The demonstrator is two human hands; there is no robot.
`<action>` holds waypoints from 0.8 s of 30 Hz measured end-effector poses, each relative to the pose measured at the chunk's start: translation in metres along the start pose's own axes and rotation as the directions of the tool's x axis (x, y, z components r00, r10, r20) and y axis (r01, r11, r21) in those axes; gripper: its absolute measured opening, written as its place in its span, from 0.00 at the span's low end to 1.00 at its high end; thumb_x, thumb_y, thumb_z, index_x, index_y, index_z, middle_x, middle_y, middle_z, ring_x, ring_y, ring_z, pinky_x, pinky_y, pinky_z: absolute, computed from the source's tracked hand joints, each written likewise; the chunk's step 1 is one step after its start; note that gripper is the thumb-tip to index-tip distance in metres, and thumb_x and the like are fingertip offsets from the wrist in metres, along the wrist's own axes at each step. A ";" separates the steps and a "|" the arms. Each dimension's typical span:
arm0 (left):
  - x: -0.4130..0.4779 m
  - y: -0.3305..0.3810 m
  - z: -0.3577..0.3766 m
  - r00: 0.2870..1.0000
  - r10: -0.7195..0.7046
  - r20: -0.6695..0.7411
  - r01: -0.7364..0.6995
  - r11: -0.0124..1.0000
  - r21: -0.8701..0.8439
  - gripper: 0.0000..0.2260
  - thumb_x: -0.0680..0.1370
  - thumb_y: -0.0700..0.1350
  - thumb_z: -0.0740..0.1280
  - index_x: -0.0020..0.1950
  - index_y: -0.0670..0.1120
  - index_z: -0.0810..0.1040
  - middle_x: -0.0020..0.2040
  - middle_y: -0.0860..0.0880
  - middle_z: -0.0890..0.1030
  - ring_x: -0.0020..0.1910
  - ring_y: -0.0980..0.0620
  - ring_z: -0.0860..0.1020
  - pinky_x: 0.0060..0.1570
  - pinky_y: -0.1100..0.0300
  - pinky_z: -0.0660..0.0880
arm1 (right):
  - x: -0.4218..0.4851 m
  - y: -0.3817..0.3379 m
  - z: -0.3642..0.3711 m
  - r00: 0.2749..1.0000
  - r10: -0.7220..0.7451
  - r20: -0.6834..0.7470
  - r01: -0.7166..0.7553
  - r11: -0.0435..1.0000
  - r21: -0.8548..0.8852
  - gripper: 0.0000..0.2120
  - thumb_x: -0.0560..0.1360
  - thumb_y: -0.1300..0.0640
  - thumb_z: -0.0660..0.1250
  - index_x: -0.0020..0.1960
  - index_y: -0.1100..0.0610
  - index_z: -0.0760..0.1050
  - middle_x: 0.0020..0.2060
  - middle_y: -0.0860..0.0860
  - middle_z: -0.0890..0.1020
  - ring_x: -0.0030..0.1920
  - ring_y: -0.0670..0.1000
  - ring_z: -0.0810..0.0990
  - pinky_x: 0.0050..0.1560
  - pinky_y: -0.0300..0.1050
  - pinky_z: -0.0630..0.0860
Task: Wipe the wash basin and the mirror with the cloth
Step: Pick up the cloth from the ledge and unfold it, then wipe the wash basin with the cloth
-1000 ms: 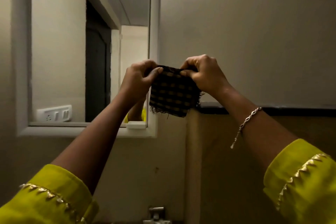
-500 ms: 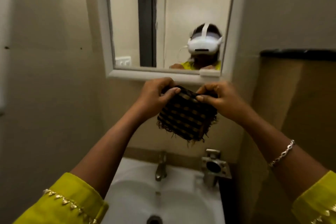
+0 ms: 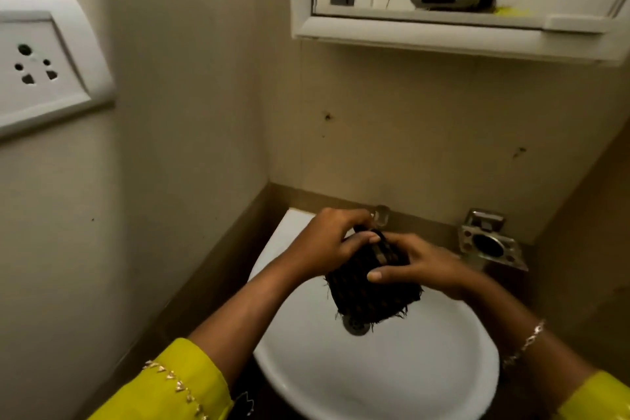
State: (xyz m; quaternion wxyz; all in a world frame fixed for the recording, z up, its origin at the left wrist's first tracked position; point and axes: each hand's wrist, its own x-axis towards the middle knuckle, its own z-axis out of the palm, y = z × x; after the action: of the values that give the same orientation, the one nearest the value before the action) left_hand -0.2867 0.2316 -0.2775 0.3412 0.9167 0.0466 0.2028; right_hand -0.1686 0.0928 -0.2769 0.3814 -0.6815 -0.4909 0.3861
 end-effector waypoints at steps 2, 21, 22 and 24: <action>-0.011 -0.016 0.007 0.999 -0.042 0.010 0.042 0.998 -0.044 0.16 0.75 0.49 0.61 0.49 0.38 0.82 0.48 0.41 0.84 0.59 0.43 0.80 0.57 0.48 0.77 | 0.012 0.013 0.023 0.999 0.041 -0.002 -0.041 0.998 0.057 0.10 0.71 0.57 0.70 0.52 0.50 0.76 0.47 0.50 0.83 0.48 0.47 0.82 0.50 0.40 0.79; -0.105 -0.202 0.092 0.760 -0.648 -0.039 0.557 0.621 0.551 0.36 0.82 0.56 0.57 0.79 0.37 0.44 0.80 0.38 0.43 0.80 0.43 0.43 0.77 0.51 0.40 | 0.082 0.103 0.101 0.800 0.589 -0.114 -0.452 0.717 0.532 0.13 0.77 0.62 0.60 0.61 0.63 0.72 0.53 0.61 0.79 0.54 0.61 0.79 0.56 0.56 0.75; -0.105 -0.204 0.094 0.767 -0.638 -0.068 0.560 0.614 0.556 0.36 0.82 0.55 0.58 0.79 0.38 0.43 0.80 0.39 0.43 0.80 0.44 0.43 0.77 0.52 0.39 | 0.090 0.100 0.096 0.801 0.586 -0.124 -0.451 0.727 0.518 0.12 0.77 0.62 0.60 0.60 0.63 0.72 0.53 0.62 0.78 0.54 0.61 0.78 0.57 0.56 0.74; -0.104 -0.205 0.095 0.771 -0.630 -0.093 0.571 0.620 0.539 0.36 0.81 0.51 0.60 0.79 0.38 0.44 0.80 0.40 0.43 0.80 0.46 0.44 0.77 0.53 0.40 | 0.108 0.092 0.082 0.808 0.558 -0.188 -0.411 0.763 0.499 0.13 0.77 0.64 0.59 0.61 0.64 0.71 0.53 0.62 0.78 0.53 0.60 0.77 0.56 0.55 0.74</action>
State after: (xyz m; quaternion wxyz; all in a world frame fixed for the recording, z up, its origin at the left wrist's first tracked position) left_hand -0.3328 0.3066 -0.5101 0.1196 0.9142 0.3871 0.0071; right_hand -0.1841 0.1875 -0.4098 0.4846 -0.7371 -0.1259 0.4539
